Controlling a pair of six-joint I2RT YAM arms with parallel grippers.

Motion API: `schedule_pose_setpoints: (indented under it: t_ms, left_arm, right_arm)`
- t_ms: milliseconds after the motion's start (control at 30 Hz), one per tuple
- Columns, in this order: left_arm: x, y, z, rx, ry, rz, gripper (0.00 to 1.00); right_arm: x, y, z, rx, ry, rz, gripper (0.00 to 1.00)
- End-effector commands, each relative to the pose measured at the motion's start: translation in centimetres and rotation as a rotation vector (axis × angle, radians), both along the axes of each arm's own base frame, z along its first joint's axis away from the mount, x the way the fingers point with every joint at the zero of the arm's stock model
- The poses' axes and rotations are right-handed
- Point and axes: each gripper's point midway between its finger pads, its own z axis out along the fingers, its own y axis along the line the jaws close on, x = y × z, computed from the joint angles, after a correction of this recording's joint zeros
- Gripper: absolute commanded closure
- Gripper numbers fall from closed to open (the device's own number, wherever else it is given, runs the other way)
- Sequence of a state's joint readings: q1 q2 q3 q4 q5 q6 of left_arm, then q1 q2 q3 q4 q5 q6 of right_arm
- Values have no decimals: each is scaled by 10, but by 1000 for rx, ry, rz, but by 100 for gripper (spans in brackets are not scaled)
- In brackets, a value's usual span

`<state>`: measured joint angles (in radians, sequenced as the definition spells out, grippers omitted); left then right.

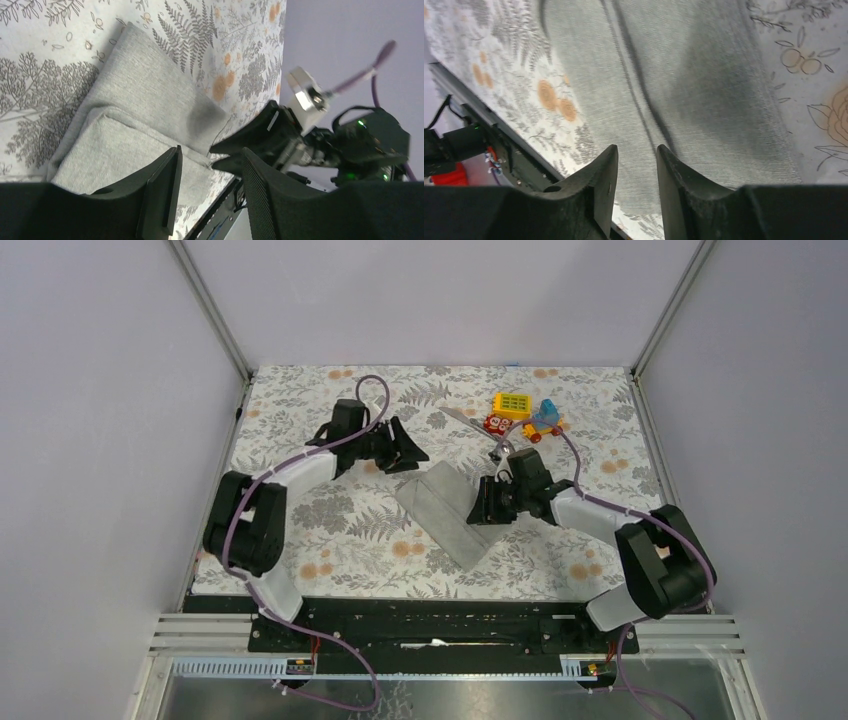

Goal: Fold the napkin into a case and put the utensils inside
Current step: Rotate the 2/3-rectangle-folded napkin at the center of the board.

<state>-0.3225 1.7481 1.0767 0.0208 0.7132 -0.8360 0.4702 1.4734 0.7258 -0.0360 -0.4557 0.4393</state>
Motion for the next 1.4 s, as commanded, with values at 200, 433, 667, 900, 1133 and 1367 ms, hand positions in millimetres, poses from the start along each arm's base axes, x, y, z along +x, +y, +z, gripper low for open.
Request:
schedule_pose_setpoints:
  t_ms: [200,433,667,900,1133,1367]
  left_arm:
    - [-60,28,18,100,-77,-43,44]
    - [-96,46,9,148,-77,-32,42]
    - [-116,42,0,122,-59,-43,41]
    - [-128,24,-23,164,-18,-20,41]
    - [-108,21,-62,178,49,66,46]
    - [-84,13,-99,238,96,63,52]
  right_arm:
    - [-37,17,-39,-28,102,4,66]
    - [-57,42,-22,90,128,-55,69]
    - [-20,4,14,-99,-28,-99,35]
    - [11,-52,3,-113,61,-153,18]
    - [9,-59,-24,-66,116,-176,27]
    - [-10,-52,-42,7,165,-180,60]
